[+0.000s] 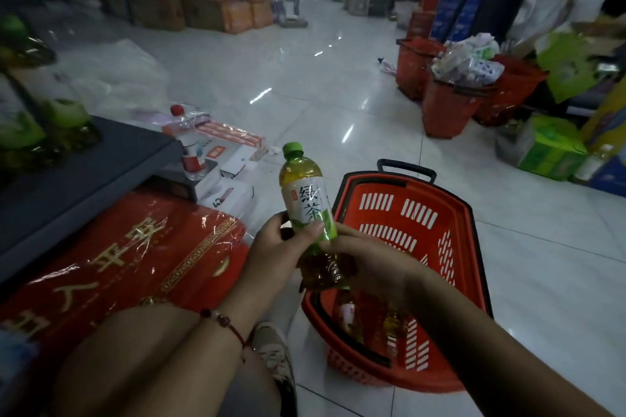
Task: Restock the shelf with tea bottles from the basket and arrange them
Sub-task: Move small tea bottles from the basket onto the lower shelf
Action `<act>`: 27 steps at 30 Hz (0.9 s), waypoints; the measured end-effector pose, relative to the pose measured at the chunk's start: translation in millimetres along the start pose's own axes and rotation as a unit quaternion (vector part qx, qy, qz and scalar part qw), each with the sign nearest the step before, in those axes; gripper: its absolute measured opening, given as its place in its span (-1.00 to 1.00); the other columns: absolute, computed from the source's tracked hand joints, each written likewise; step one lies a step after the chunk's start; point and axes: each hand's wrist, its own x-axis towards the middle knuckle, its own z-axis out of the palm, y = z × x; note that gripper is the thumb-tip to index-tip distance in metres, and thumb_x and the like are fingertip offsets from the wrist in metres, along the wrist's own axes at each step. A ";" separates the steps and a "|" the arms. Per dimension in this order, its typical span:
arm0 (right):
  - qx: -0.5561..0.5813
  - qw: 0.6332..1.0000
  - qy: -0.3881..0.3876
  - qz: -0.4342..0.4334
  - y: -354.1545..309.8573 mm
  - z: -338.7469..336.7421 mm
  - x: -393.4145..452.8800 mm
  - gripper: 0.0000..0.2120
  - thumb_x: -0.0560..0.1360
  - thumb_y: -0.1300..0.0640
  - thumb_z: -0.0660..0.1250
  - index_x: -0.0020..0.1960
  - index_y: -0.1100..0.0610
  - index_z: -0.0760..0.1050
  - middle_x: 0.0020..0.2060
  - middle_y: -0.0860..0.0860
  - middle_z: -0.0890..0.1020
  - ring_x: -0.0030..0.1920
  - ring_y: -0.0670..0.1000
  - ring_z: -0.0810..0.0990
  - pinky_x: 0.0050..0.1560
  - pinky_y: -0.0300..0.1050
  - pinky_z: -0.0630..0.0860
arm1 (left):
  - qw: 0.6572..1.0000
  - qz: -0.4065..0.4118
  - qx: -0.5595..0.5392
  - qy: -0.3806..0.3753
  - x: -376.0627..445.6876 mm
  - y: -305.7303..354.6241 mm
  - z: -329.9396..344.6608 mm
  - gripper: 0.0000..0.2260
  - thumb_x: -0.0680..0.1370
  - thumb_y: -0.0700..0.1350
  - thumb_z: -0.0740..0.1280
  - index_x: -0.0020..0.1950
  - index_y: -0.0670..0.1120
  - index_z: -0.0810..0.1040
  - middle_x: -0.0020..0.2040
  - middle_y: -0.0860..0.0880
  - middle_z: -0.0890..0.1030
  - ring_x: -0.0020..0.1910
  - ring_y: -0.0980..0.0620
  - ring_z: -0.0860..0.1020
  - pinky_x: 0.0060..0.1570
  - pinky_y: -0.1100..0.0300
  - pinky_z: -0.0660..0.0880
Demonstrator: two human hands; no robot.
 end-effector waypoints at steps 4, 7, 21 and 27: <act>-0.072 0.997 -0.021 -0.003 -12.7 25.1 1.2 -0.62 0.54 0.16 0.35 0.32 -0.06 0.43 0.10 0.01 0.65 0.05 -0.03 0.67 -0.04 -0.18 0.61 | 0.998 0.001 -0.054 0.044 -16.6 -3.7 -20.6 -0.51 0.39 0.12 0.54 0.26 0.04 0.55 0.06 0.03 0.71 0.03 0.01 0.69 0.02 -0.10 0.64; -0.117 0.993 -0.029 -0.013 -17.9 40.5 3.6 -0.60 0.52 0.18 0.39 0.29 -0.10 0.42 0.08 0.01 0.65 0.04 -0.03 0.67 0.01 -0.16 0.61 | 0.993 0.004 -0.095 0.074 -26.7 -5.2 -33.2 -0.55 0.44 0.03 0.52 0.28 0.01 0.52 0.10 -0.03 0.70 0.03 -0.02 0.69 -0.08 -0.05 0.66; -0.274 0.955 -0.011 -0.118 -45.4 127.3 14.5 -0.50 0.45 0.11 0.49 0.35 -0.09 0.45 0.01 -0.20 0.60 -0.12 -0.24 0.65 -0.24 -0.42 0.54 | 0.963 0.043 -0.180 0.193 -74.5 17.9 -92.2 -0.62 0.50 -0.08 0.47 0.28 0.00 0.47 0.10 -0.06 0.66 0.03 -0.05 0.67 -0.26 0.11 0.64; -0.323 0.930 -0.049 -0.168 -46.1 171.2 30.1 -0.41 0.45 0.09 0.49 0.42 -0.10 0.39 0.15 -0.17 0.53 0.11 -0.12 0.55 0.04 -0.28 0.54 | 0.959 0.075 -0.145 0.232 -105.6 23.9 -137.3 -0.53 0.45 -0.10 0.52 0.30 -0.01 0.42 0.10 -0.02 0.66 0.01 -0.03 0.69 -0.23 0.08 0.65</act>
